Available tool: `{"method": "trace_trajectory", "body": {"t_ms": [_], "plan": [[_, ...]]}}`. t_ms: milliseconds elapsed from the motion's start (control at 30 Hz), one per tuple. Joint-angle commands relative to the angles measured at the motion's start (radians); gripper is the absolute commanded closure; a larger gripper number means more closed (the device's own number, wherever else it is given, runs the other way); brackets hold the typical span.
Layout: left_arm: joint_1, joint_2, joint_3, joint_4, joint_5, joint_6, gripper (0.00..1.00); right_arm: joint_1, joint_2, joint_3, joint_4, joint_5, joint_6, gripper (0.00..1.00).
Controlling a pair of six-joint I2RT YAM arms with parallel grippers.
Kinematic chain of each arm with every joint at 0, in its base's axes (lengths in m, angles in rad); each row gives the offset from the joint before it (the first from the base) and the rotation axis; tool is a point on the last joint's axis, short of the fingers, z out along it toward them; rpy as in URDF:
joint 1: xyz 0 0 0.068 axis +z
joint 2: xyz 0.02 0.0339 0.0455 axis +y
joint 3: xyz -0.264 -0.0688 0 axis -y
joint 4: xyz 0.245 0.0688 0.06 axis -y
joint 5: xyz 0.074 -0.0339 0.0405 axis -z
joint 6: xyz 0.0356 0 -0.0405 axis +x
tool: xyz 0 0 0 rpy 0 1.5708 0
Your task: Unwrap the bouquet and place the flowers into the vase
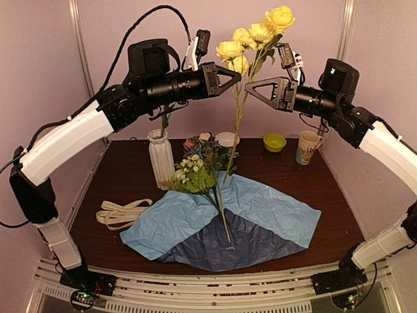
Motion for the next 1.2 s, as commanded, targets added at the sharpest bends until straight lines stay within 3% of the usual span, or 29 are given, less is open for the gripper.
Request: {"method": "trace_trajectory", "body": {"t_ms": [0, 300, 433, 600, 800, 1000, 1167], "plan": [[0.003, -0.021, 0.021, 0.042, -0.039, 0.034, 1.00, 0.006, -0.088, -0.017, -0.091, 0.115, -0.074, 0.39], [0.022, -0.117, 0.024, 0.012, -0.215, 0.205, 1.00, 0.006, -0.248, -0.229, -0.144, 0.269, -0.045, 0.01], [0.068, -0.152, 0.047, 0.014, -0.303, 0.297, 1.00, 0.006, -0.319, -0.317, -0.147, 0.355, -0.045, 0.00], [0.187, -0.135, 0.191, -0.026, -0.358, 0.405, 1.00, 0.005, -0.359, -0.356, -0.159, 0.404, -0.057, 0.00], [0.409, -0.091, 0.328, -0.011, -0.252, 0.397, 1.00, 0.006, -0.367, -0.353, -0.161, 0.429, -0.067, 0.00], [0.518, -0.059, 0.337, 0.064, -0.180, 0.388, 1.00, 0.006, -0.341, -0.333, -0.176, 0.426, -0.073, 0.00], [0.544, -0.071, 0.278, 0.104, -0.140, 0.360, 1.00, 0.006, -0.306, -0.295, -0.203, 0.421, -0.070, 0.00]]}}
